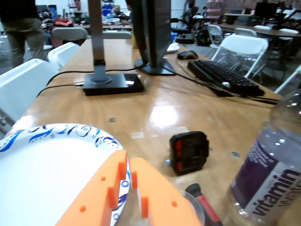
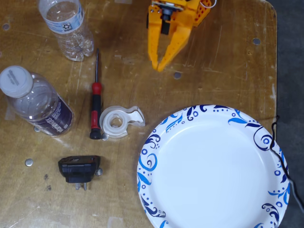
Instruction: Move the bottles to the plate
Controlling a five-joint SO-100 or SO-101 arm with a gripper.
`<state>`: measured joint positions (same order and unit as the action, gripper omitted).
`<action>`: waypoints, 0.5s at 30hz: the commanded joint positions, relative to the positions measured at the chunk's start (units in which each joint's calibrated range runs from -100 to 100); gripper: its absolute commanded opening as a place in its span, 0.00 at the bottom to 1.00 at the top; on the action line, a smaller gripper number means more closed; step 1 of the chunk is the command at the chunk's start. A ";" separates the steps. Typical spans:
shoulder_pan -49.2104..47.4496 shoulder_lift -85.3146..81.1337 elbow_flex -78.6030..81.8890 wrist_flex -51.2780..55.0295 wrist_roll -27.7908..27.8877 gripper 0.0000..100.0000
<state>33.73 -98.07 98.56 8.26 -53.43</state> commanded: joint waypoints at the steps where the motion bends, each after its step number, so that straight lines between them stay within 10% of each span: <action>1: 8.48 -0.66 0.36 -5.12 0.17 0.02; 15: 28.21 -0.66 0.45 -20.44 0.11 0.02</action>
<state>59.07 -98.07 98.56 -10.38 -53.43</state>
